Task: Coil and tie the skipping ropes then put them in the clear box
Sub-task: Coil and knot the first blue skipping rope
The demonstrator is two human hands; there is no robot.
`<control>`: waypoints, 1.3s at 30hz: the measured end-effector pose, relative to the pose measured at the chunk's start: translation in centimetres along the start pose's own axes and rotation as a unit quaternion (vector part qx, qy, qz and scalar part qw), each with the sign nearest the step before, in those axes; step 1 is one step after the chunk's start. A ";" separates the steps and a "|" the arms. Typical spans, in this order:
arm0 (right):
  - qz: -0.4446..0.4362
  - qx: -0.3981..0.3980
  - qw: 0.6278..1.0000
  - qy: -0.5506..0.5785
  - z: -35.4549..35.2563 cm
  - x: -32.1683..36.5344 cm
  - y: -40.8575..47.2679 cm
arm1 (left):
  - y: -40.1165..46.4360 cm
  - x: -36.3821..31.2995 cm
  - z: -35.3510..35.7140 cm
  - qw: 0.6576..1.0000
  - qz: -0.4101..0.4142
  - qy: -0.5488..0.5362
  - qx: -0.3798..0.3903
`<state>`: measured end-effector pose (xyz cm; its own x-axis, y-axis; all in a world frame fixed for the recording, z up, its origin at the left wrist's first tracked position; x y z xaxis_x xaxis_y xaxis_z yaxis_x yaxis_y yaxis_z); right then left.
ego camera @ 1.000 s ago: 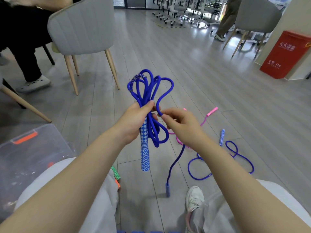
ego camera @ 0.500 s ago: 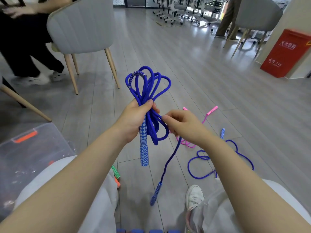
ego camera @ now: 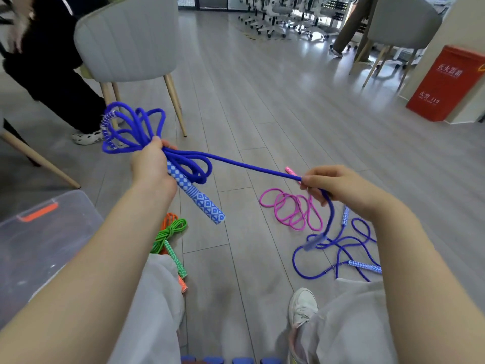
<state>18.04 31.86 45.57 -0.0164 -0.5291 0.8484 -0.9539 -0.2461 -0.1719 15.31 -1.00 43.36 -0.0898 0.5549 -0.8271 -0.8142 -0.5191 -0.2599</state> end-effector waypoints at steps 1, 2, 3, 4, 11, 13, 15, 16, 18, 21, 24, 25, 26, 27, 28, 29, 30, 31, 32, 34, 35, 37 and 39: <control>0.004 -0.010 1.000 -0.001 -0.5 -0.2 0.0 | 0.1 -0.2 -0.2 1.000 0.016 0.004 -0.016; 0.005 -0.023 1.000 0.001 -0.8 -0.3 0.0 | 0.0 -0.4 -0.3 0.999 0.029 0.000 -0.023; 0.002 -0.042 0.999 0.006 -1.1 -0.4 0.0 | -0.3 -0.6 -0.1 0.999 0.038 -0.007 -0.020; -0.004 -0.065 0.998 0.009 -1.2 -0.3 0.1 | -0.7 -0.7 0.3 0.999 0.044 -0.011 -0.008; -0.067 -0.121 0.990 0.037 0.8 1.6 0.4 | -4.5 0.6 3.4 0.976 0.023 0.113 0.183; -0.083 -0.108 0.990 0.042 1.6 2.1 0.4 | -5.4 1.3 3.9 0.958 0.017 0.153 0.240; -0.092 -0.087 0.991 0.036 2.6 2.6 0.3 | -6.3 1.9 4.3 0.938 0.023 0.190 0.289; -0.093 -0.071 0.993 0.028 3.2 2.8 0.2 | -6.7 2.2 4.4 0.929 0.030 0.200 0.310; -0.094 -0.038 0.995 0.008 4.2 3.3 0.0 | -7.2 2.5 4.7 0.913 0.048 0.226 0.337; -0.100 -0.020 0.995 -0.007 5.2 3.7 -0.2 | -7.6 2.9 4.8 0.879 0.080 0.302 0.360; -0.094 -0.030 0.995 -0.019 5.5 3.8 -0.1 | -8.0 3.2 4.8 0.850 0.088 0.346 0.388; -0.090 -0.033 0.995 -0.015 5.5 3.8 0.0 | -8.1 3.2 4.8 0.843 0.089 0.359 0.391; -0.088 -0.034 0.995 -0.009 5.5 3.8 0.1 | -8.2 3.3 4.8 0.837 0.086 0.370 0.393; -0.089 -0.033 0.995 -0.004 5.6 3.9 0.1 | -8.2 3.4 4.7 0.835 0.080 0.375 0.395; -0.093 -0.031 0.995 -0.003 5.6 3.9 0.1 | -8.2 3.5 4.7 0.832 0.073 0.380 0.398; -0.096 -0.029 0.995 -0.003 5.7 4.0 0.1 | -8.3 3.6 4.7 0.828 0.067 0.385 0.403; -0.098 -0.029 0.995 -0.004 5.7 4.0 0.0 | -8.4 3.7 4.7 0.823 0.061 0.389 0.409; -0.102 -0.031 0.994 -0.003 5.7 4.1 0.0 | -8.5 3.8 4.8 0.820 0.054 0.390 0.416; -0.106 -0.036 0.994 0.001 5.6 4.1 0.0 | -8.7 3.8 4.8 0.818 0.048 0.389 0.421; -0.111 -0.049 0.993 0.008 5.6 4.0 0.1 | -9.0 3.8 4.8 0.813 0.036 0.387 0.434; -0.113 -0.058 0.992 0.007 5.5 3.9 0.1 | -9.2 3.8 4.8 0.810 0.029 0.386 0.441; -0.119 -0.073 0.990 0.002 5.4 3.7 0.3 | -9.4 3.9 4.8 0.800 0.020 0.387 0.458; -0.125 -0.079 0.989 0.004 5.3 3.6 0.3 | -9.5 4.0 4.9 0.791 0.013 0.390 0.470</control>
<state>19.27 25.56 45.94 0.2232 -0.4615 0.8586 -0.9636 -0.2377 0.1227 19.86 9.31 44.99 -0.0313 -0.2093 -0.9774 -0.9177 0.3936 -0.0548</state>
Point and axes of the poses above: each hand's wrist, its own y-axis towards the middle knuckle, its own z-axis out of the palm, x = y × z, the point moved 4 cm from there along y, towards the middle knuckle, and after that the axes turned 1 degree about -y, right-handed, at the moved point
